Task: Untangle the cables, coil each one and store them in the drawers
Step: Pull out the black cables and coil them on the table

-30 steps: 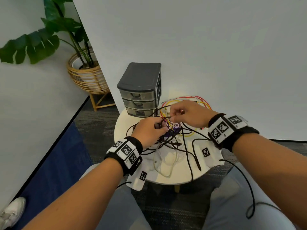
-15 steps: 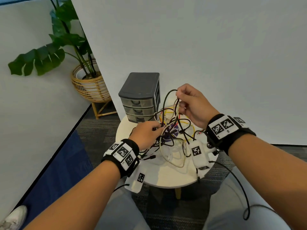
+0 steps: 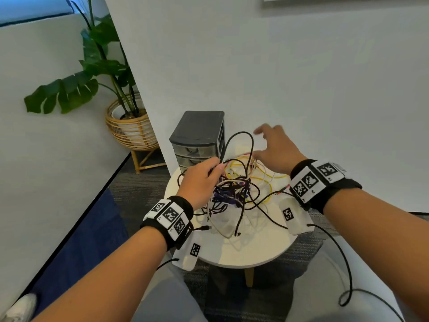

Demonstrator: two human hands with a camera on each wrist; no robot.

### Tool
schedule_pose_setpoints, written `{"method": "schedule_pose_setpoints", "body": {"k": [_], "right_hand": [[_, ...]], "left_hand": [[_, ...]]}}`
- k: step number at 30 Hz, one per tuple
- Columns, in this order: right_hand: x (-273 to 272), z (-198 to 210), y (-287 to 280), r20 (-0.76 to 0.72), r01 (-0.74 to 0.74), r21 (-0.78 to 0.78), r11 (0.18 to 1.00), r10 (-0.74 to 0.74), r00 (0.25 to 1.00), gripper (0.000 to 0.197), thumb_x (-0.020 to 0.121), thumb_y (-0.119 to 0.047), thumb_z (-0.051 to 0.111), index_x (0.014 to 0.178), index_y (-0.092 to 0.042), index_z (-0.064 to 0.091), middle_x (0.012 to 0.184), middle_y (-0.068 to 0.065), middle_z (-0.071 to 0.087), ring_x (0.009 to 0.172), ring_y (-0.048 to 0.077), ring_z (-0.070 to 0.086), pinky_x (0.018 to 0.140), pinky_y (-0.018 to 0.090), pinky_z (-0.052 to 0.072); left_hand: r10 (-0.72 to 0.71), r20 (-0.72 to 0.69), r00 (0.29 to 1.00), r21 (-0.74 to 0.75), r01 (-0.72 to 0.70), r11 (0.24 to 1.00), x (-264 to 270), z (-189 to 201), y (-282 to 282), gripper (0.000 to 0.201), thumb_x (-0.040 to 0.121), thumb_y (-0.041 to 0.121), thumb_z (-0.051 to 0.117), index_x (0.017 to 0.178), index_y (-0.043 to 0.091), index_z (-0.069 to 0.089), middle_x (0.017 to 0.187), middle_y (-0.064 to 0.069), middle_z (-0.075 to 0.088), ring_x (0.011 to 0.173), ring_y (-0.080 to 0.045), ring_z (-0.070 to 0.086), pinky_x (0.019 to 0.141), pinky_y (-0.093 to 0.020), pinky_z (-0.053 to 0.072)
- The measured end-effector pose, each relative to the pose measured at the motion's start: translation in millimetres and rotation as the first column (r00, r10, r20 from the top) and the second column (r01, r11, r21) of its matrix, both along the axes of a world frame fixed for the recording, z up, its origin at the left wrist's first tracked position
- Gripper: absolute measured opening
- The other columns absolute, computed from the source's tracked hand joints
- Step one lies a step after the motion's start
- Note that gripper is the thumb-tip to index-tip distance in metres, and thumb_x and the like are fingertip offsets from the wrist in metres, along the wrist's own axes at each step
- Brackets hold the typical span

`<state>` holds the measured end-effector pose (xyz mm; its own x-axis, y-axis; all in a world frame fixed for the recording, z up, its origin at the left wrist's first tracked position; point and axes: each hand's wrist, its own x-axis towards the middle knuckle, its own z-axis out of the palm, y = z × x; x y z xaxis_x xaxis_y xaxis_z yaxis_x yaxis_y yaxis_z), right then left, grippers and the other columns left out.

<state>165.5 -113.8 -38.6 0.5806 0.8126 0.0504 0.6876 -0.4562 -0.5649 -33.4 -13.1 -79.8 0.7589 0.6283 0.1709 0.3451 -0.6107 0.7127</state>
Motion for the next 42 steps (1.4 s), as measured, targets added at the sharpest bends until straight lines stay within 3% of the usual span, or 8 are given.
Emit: {"method": "schedule_pose_setpoints", "body": {"k": [3, 7, 12, 20, 22, 27, 36, 42], "right_hand": [[-22, 24, -3, 0.376, -0.164, 0.075, 0.984, 0.125, 0.918, 0.066, 0.088, -0.02, 0.065, 0.147, -0.034, 0.04, 0.144, 0.003, 0.039, 0.129, 0.032, 0.038, 0.103, 0.049, 0.036], [-53, 32, 8, 0.572, -0.36, -0.374, 0.854, 0.519, 0.635, 0.033, 0.101, -0.029, 0.054, 0.135, -0.029, 0.054, 0.132, 0.0, 0.056, 0.129, 0.026, 0.046, 0.108, 0.049, 0.032], [-39, 31, 13, 0.281, -0.562, -0.18, 0.807, 0.59, 0.757, 0.023, 0.104, -0.025, 0.054, 0.084, -0.017, 0.063, 0.084, 0.0, 0.059, 0.079, 0.017, 0.054, 0.073, 0.031, 0.038], [-28, 28, 3, -0.043, -0.174, 0.421, 0.89, 0.211, 0.976, 0.028, 0.101, -0.023, 0.054, 0.079, -0.016, 0.07, 0.071, -0.002, 0.061, 0.065, 0.008, 0.054, 0.066, 0.036, 0.042], [-25, 30, 4, -0.171, -0.043, 0.52, 0.853, 0.153, 0.973, 0.028, 0.098, -0.026, 0.053, 0.075, -0.021, 0.068, 0.081, 0.009, 0.067, 0.08, 0.034, 0.058, 0.079, 0.049, 0.051], [-12, 55, 5, -0.602, 0.359, 0.683, 0.636, 0.212, 0.77, 0.034, 0.102, -0.014, 0.05, 0.071, -0.022, 0.061, 0.082, -0.001, 0.059, 0.07, 0.009, 0.051, 0.078, 0.031, 0.049], [-15, 46, 6, -0.587, 0.211, 0.627, 0.75, 0.277, 0.761, 0.036, 0.107, -0.021, 0.047, 0.076, -0.021, 0.066, 0.082, 0.002, 0.057, 0.078, 0.016, 0.051, 0.08, 0.034, 0.045], [-19, 57, 14, -0.541, 0.15, 0.642, 0.752, 0.306, 0.783, 0.035, 0.106, -0.021, 0.048, 0.077, -0.023, 0.068, 0.076, -0.004, 0.058, 0.083, 0.017, 0.052, 0.082, 0.034, 0.044]], "left_hand": [[-0.025, -0.015, 1.0, 0.044, 0.026, 0.999, 2, -1, -4, 0.029, 0.107, 0.033, 0.047, 0.087, 0.016, 0.061, 0.074, 0.0, 0.06, 0.072, -0.017, 0.057, 0.072, -0.042, 0.048], [-0.047, 0.044, 0.998, 0.045, 0.045, 0.998, 6, -1, -7, 0.028, 0.105, 0.035, 0.05, 0.091, 0.018, 0.066, 0.075, 0.002, 0.064, 0.071, -0.013, 0.058, 0.068, -0.037, 0.047], [-0.073, 0.013, 0.997, 0.061, 0.072, 0.996, -3, -2, -4, 0.031, 0.104, 0.032, 0.054, 0.087, 0.007, 0.062, 0.077, -0.01, 0.061, 0.07, -0.018, 0.052, 0.062, -0.029, 0.037], [-0.092, 0.07, 0.993, -0.101, 0.099, 0.99, -4, 3, 8, 0.015, 0.1, 0.033, 0.063, 0.092, 0.022, 0.07, 0.089, 0.002, 0.07, 0.088, -0.018, 0.065, 0.08, -0.031, 0.05], [-0.069, 0.087, 0.994, -0.138, 0.081, 0.987, -6, 1, 11, 0.012, 0.1, 0.03, 0.064, 0.093, 0.022, 0.071, 0.088, 0.004, 0.07, 0.086, -0.015, 0.064, 0.079, -0.026, 0.048], [0.033, 0.07, 0.997, -0.212, -0.017, 0.977, -16, -12, 23, 0.011, 0.1, 0.026, 0.064, 0.094, 0.023, 0.073, 0.092, 0.003, 0.073, 0.092, -0.017, 0.066, 0.09, -0.035, 0.052], [-0.011, -0.316, 0.949, -0.038, -0.001, 0.999, -14, 18, 31, 0.038, 0.105, 0.028, 0.046, 0.14, 0.028, 0.062, 0.146, 0.004, 0.058, 0.135, -0.017, 0.05, 0.111, -0.032, 0.036], [-0.049, -0.174, 0.984, 0.033, 0.056, 0.998, -1, 43, 30, 0.028, 0.104, 0.034, 0.05, 0.126, 0.028, 0.066, 0.12, -0.001, 0.059, 0.108, -0.018, 0.058, 0.094, -0.031, 0.046]]}}
